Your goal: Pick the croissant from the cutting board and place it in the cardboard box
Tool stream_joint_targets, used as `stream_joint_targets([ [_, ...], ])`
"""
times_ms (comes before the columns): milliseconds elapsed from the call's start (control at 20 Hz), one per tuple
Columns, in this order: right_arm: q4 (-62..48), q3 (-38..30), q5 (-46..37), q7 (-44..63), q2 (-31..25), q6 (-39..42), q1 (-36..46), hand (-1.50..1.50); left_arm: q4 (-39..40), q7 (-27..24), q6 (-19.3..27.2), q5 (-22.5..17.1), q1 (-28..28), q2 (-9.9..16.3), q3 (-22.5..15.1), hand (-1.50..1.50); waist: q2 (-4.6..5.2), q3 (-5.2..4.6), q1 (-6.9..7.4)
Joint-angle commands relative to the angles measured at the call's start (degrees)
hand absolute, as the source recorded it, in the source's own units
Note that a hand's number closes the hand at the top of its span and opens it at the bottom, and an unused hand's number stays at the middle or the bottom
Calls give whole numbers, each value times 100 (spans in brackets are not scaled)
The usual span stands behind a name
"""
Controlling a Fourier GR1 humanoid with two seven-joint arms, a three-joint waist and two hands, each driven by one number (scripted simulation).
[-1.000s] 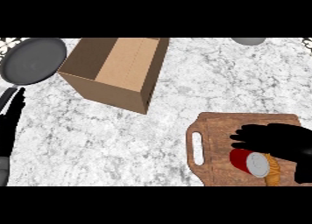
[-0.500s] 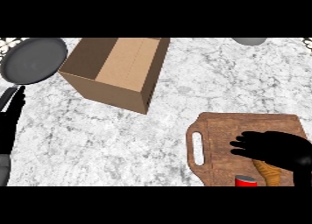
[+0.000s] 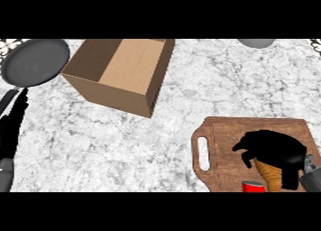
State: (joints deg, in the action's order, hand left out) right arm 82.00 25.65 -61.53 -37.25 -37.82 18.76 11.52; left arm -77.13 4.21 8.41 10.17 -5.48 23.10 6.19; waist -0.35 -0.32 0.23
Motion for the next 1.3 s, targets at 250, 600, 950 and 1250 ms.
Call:
stream_joint_targets([
  [250,-1893,-1130,338,702,1342,71,1803,150,-95,-79,-149,76,-71,-63,-117,0,135,45,386],
  [600,-3532,-2256,519,1240,1594,-706,3591,150,89,-76,-173,112,-414,-84,-151,0,216,49,543],
  [950,-4507,-2887,743,589,1597,-1891,4609,150,337,-6,-154,127,-623,-136,-107,0,215,45,394],
  [1250,-5210,-3206,1084,-258,1770,-2052,5534,150,315,-14,-107,195,-590,-160,-107,0,190,39,392],
])
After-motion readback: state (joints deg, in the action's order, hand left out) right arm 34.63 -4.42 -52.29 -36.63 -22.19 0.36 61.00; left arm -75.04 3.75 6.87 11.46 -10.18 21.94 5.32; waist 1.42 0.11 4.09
